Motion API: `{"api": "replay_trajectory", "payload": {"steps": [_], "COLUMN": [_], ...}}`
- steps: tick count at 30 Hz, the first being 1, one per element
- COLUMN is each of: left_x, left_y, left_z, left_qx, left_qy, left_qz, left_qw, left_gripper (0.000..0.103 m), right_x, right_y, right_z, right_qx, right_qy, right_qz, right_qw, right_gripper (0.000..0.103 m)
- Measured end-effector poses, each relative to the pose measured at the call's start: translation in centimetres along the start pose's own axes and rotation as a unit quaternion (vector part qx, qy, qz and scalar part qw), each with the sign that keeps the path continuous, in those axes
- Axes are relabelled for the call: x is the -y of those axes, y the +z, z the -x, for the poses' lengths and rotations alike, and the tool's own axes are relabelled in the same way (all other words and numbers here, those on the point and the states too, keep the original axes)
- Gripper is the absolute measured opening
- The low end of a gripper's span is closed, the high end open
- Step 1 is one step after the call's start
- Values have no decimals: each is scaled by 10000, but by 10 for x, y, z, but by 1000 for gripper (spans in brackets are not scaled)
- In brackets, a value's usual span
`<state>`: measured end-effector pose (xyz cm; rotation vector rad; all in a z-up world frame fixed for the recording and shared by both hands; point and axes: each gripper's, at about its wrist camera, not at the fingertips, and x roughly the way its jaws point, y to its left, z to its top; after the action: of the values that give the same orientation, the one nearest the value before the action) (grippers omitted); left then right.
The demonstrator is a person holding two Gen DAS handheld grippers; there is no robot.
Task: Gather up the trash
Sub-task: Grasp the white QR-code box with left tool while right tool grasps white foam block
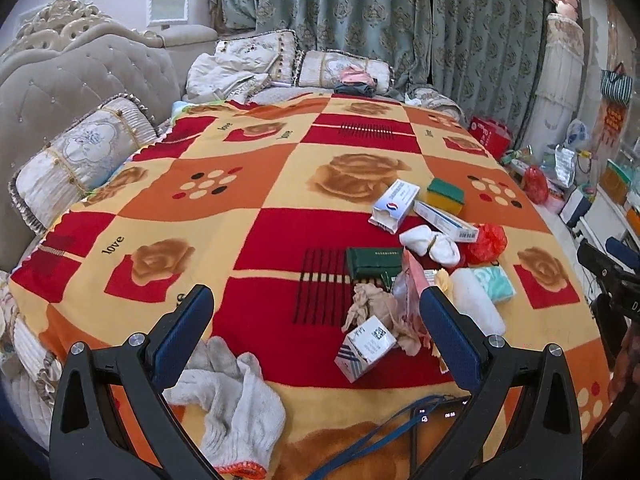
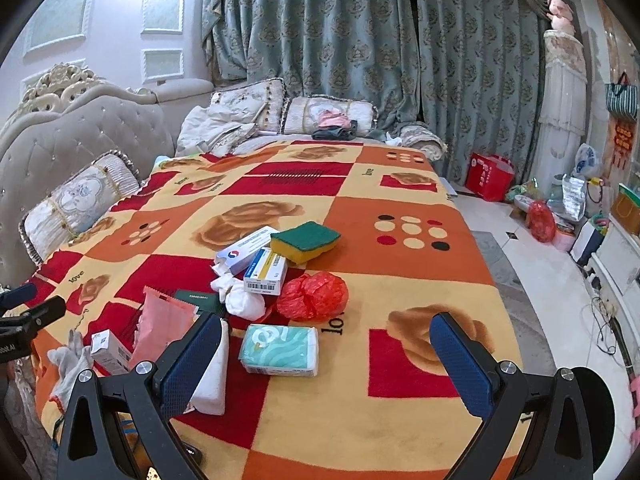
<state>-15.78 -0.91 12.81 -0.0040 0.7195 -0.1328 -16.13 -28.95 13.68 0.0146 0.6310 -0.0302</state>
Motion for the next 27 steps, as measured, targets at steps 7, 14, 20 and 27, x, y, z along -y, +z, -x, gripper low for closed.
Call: {"api": "replay_trajectory", "payload": {"steps": [7, 14, 20, 27], "left_x": [-1, -2, -6, 2], "left_y": [-6, -14, -26, -30], "left_z": [-7, -13, -27, -41], "left_qx": [-136, -267, -484, -598], "left_qy": [-31, -64, -154, -424], "left_qz": [-34, -171, -220, -367], "left_qw": [9999, 9995, 9985, 9966], "left_gripper": [102, 102, 102, 102], "right_x": [-8, -14, -33, -58], "right_y": [-2, -5, -16, -27], "right_z": [0, -7, -21, -54], "right_qx": [-54, -163, -340, -948], "right_qy": [203, 330, 850, 1332], "right_qz": [26, 167, 407, 535], "right_qw": [9998, 9992, 9950, 9851], "right_gripper": [103, 103, 86, 58]}}
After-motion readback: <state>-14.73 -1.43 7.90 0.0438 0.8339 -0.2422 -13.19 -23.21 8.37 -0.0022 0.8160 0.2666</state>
